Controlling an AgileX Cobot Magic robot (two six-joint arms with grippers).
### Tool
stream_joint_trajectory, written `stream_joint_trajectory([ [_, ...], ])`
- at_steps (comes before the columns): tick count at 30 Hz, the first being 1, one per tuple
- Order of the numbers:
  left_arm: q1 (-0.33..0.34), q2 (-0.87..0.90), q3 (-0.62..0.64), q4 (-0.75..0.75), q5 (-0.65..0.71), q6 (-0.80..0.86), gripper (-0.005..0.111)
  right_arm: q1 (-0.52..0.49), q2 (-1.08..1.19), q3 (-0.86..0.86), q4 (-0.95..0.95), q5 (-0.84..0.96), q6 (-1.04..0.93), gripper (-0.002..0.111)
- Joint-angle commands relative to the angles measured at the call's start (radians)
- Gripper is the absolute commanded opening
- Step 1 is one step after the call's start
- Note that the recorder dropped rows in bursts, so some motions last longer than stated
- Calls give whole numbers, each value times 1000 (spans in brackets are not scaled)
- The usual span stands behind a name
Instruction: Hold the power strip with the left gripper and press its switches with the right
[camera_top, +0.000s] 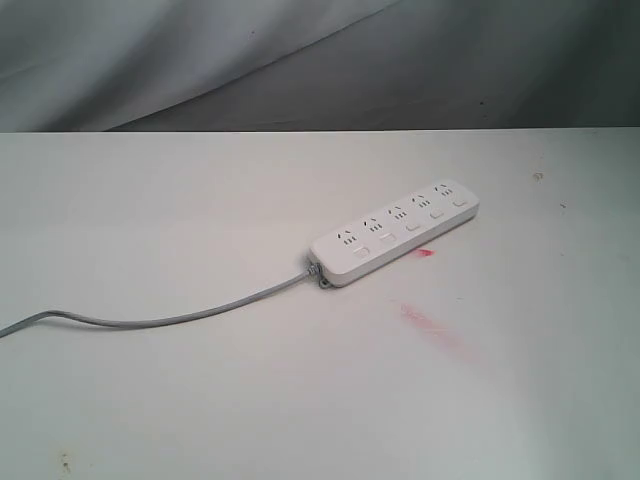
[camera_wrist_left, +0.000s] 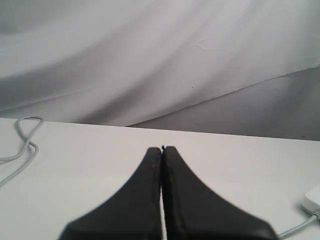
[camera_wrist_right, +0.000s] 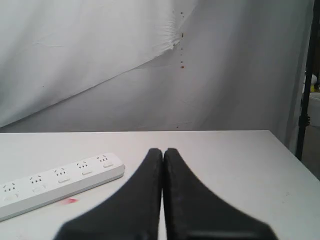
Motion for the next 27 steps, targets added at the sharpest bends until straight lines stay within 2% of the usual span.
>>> stream_joint_trajectory([
  [1, 1, -4, 4, 2, -4, -4, 0, -4, -5, 4, -11, -1, -6, 0],
  [11, 1, -4, 4, -5, -9, -11, 0, -4, -5, 4, 28, -62, 10, 0],
  [16, 1, -4, 4, -185, -80, -11, 0, -4, -5, 4, 171, -190, 28, 0],
  [22, -1, -4, -40, -273, -8, -13, 0, -4, -5, -44, 245, -138, 28, 0],
  [27, -1, 139, -126, -341, 22, -11, 0, 0, 99, -126, 265, -123, 28, 0],
])
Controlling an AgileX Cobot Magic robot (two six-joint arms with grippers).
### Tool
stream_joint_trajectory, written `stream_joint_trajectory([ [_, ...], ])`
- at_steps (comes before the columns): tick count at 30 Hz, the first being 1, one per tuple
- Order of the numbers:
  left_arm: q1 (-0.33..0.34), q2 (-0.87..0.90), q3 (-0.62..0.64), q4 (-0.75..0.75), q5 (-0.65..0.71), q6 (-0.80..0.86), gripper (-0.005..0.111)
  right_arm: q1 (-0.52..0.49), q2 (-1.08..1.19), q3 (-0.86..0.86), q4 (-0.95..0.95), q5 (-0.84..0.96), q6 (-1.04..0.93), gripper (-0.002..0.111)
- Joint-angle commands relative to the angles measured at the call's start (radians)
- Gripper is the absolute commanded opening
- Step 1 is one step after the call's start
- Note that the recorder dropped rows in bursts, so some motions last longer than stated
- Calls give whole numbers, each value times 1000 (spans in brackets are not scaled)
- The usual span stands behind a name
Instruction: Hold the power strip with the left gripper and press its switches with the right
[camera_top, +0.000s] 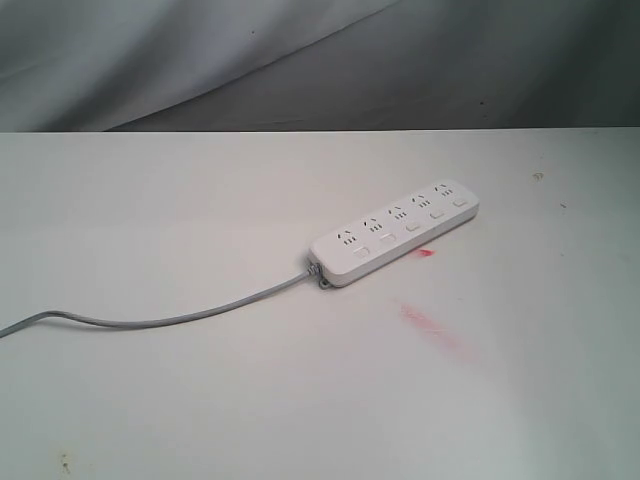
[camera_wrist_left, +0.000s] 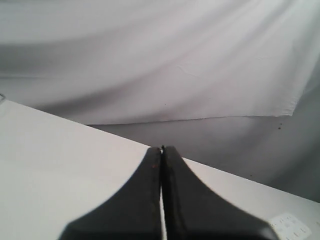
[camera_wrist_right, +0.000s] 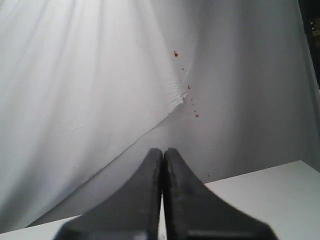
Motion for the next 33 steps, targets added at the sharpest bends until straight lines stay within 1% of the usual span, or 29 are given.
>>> stream_joint_trajectory([
  [1, -1, 146, -90, -45, 33, -8, 0, 3, 117, -82, 46, 15, 2, 0],
  [3, -1, 244, -153, -47, 51, -5, 0, 23, 192, -139, 74, 41, 2, 0],
  [7, -10, 416, -307, -50, 116, -7, 0, 79, 316, -264, 62, 78, -17, 0],
  [10, -45, 515, -440, -110, 226, -7, 0, 113, 384, -349, 12, 95, -26, 0],
  [13, -74, 618, -578, -118, 301, 14, 0, 136, 433, -426, -32, 120, -29, 0],
  [16, -90, 716, -690, -148, 332, 63, 0, 138, 487, -496, -44, 120, -29, 0],
  [19, -90, 797, -792, -231, 373, 184, 0, 138, 558, -580, -44, 138, -29, 0],
  [25, -90, 940, -909, -423, 446, 477, 0, 138, 760, -718, -44, 242, -29, 0],
  [26, -90, 973, -928, -440, 462, 500, 0, 138, 802, -735, -44, 248, -29, 0],
  [30, -90, 1126, -1010, -447, 543, 502, 0, 138, 964, -823, -44, 260, -29, 0],
  [33, -92, 1220, -1050, -447, 555, 514, 0, 138, 1071, -893, -44, 280, -29, 0],
])
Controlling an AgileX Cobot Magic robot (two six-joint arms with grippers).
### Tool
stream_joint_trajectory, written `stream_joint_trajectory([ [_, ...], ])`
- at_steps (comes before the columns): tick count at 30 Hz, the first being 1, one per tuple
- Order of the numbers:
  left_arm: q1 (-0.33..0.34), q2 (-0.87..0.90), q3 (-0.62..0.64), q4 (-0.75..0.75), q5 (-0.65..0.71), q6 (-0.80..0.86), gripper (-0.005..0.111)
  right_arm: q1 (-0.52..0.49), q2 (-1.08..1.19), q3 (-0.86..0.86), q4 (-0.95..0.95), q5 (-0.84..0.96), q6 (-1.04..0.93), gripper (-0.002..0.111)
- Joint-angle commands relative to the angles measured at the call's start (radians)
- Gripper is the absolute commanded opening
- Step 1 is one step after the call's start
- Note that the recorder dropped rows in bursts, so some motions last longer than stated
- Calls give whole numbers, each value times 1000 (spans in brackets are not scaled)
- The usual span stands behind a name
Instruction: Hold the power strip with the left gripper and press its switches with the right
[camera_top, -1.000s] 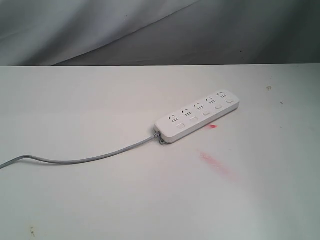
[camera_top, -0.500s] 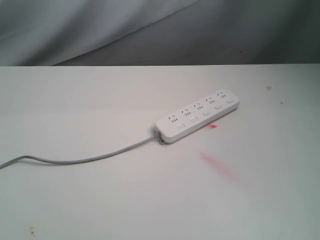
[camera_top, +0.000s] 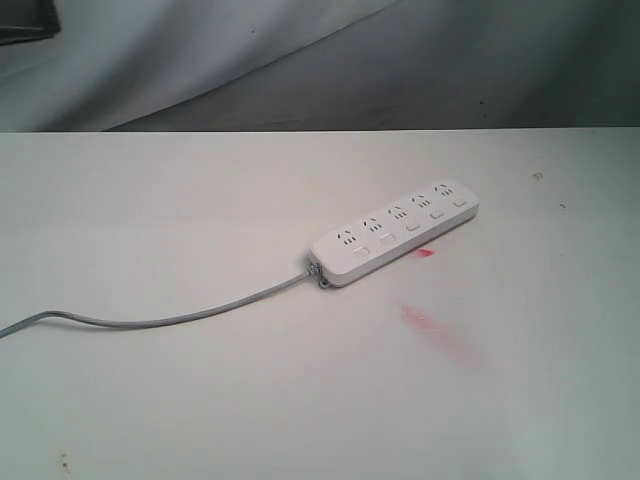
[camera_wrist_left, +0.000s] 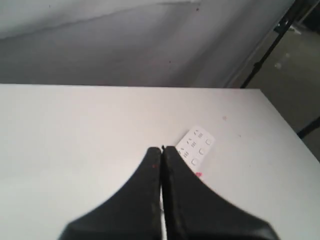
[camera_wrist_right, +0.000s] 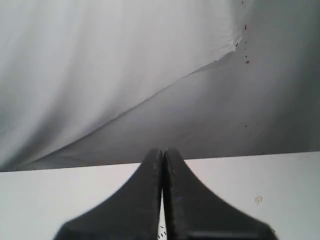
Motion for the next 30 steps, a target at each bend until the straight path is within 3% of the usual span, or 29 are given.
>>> stream_joint_trajectory([
  [1, -15, 152, -64, -12, 35, 51, 0, 3, 165, -106, -13, 43, -10, 0],
  [15, -325, 586, -112, 4, -228, 144, 0, 3, 696, -396, -2, 245, -51, 0],
  [20, -420, 756, -202, 4, -271, 170, 0, 3, 846, -454, 152, 298, -193, 0],
  [30, -447, 947, -313, -50, -311, 165, 0, 3, 982, -454, 175, 210, -201, 0],
])
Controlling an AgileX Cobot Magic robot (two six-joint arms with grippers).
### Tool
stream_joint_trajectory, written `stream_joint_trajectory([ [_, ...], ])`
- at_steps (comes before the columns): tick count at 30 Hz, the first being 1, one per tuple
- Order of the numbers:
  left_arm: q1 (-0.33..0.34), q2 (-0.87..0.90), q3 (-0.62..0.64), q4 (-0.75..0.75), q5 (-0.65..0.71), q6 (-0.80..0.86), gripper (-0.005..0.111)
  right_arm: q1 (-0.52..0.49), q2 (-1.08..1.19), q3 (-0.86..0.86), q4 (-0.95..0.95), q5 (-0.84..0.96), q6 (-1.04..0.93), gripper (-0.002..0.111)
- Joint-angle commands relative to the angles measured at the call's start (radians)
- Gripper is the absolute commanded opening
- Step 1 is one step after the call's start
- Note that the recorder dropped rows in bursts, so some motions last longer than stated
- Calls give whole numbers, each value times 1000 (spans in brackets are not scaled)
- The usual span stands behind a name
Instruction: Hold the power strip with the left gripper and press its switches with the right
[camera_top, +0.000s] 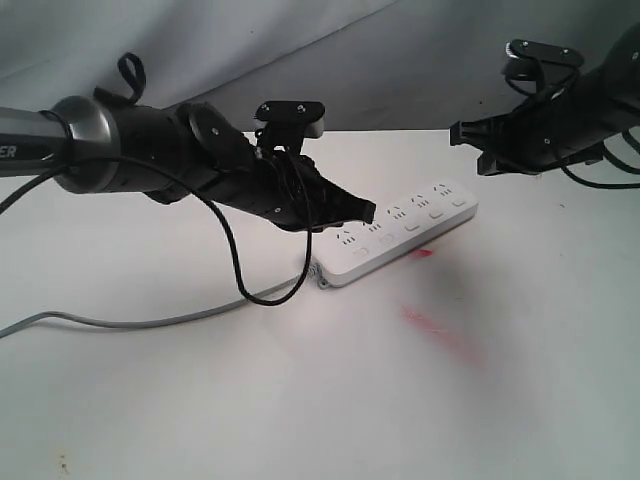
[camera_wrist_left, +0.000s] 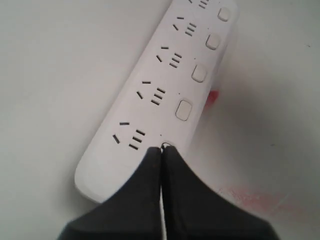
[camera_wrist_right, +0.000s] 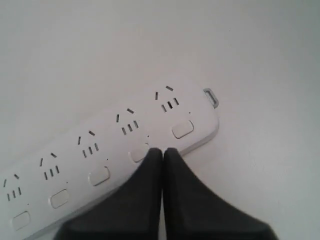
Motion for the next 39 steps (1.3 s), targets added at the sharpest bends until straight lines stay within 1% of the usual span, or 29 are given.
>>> stream_joint_trajectory([
  [1, -5, 34, -24, -14, -12, 3, 0, 3, 26, -6, 17, -75, -8, 0],
  [3, -5, 55, -41, -18, -12, 2, 0, 3, 54, -6, 19, -126, -8, 0],
  [5, -5, 70, -48, -23, -15, 2, 0, 3, 81, -24, 19, -139, -8, 0],
  [11, -5, 109, -48, -45, -15, 2, 0, 3, 186, -157, 24, -34, -8, 0],
  [39, -5, 130, -48, -45, -13, 0, 0, 5, 297, -159, 21, -26, -8, 0],
])
